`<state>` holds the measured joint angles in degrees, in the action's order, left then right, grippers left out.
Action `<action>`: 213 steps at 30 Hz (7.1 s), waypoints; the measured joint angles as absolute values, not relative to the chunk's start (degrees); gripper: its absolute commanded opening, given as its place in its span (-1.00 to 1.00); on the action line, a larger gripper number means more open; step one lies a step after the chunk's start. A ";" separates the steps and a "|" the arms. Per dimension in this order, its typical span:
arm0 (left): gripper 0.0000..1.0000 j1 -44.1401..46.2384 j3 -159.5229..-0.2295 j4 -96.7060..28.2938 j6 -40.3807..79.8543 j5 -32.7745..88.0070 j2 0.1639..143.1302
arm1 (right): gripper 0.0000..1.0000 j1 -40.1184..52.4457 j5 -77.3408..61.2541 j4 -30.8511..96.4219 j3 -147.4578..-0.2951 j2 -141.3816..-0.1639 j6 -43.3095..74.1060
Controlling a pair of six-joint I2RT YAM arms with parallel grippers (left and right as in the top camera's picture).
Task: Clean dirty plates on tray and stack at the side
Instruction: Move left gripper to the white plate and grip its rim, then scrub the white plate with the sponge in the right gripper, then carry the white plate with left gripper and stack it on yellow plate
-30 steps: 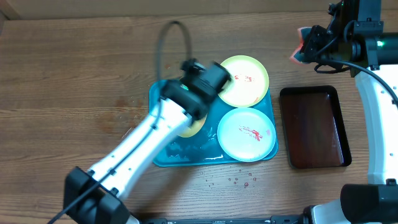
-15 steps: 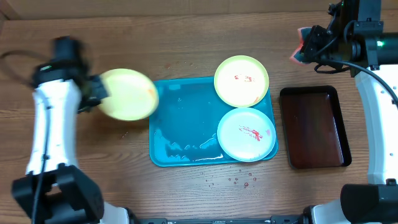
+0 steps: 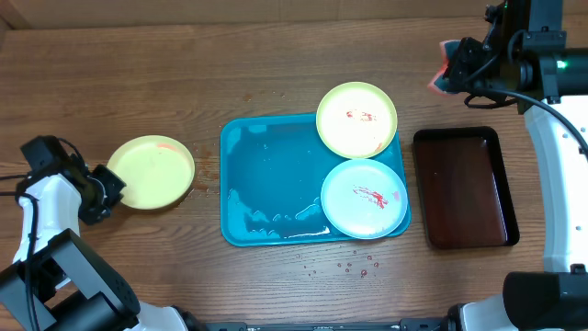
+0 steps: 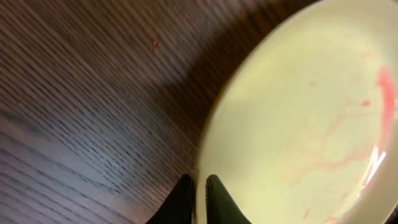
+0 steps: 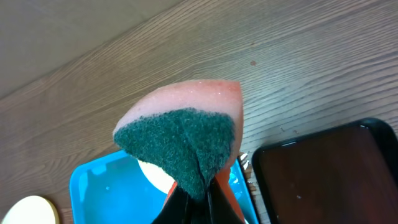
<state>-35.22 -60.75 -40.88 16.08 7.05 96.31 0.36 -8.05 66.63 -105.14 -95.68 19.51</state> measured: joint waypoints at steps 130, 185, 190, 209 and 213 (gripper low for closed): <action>-0.91 11.05 -73.87 -51.86 20.43 14.41 113.67 | -0.93 31.66 -10.09 59.40 -92.99 -123.92 26.00; -0.92 9.39 -72.66 -50.54 13.32 19.79 113.91 | -0.93 38.59 -17.32 64.49 -103.96 -131.57 20.88; -0.92 9.41 -73.19 -51.64 13.30 18.44 113.91 | -0.92 37.54 -12.43 73.49 -105.16 -131.57 20.99; -0.92 12.51 -73.38 -55.86 13.10 -12.14 89.80 | -0.93 19.11 3.20 82.72 -131.63 -114.74 22.26; -0.92 21.06 -73.38 -56.21 12.88 -24.34 85.62 | -0.93 14.72 3.27 83.26 -131.87 -113.84 22.24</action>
